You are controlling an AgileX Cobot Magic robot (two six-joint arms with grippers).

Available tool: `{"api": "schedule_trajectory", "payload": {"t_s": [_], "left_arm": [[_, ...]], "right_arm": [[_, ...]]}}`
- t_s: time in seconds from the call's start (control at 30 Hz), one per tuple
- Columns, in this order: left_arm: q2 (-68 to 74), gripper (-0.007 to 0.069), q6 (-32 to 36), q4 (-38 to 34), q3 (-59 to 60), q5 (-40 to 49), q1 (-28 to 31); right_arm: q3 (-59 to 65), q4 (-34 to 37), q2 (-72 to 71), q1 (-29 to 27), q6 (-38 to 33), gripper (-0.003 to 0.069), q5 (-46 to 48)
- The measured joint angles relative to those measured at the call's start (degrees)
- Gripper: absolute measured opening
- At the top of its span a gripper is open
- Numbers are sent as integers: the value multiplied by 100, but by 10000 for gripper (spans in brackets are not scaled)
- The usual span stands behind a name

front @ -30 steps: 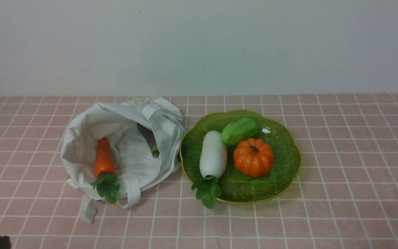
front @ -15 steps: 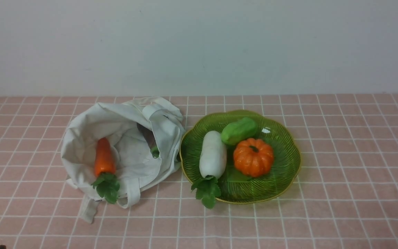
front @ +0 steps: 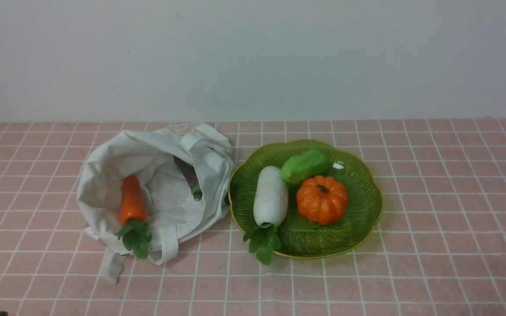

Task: Take vegetables from bag on pink coffee tablecloth place on plate.

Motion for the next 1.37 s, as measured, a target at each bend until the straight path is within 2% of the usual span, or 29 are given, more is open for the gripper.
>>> {"api": "schedule_trajectory", "payload": {"t_s": [1.37], "left_arm": [[0, -4, -87, 0, 0, 6, 0]], "right_arm": [[0, 0, 0, 0, 0, -15, 0]]}}
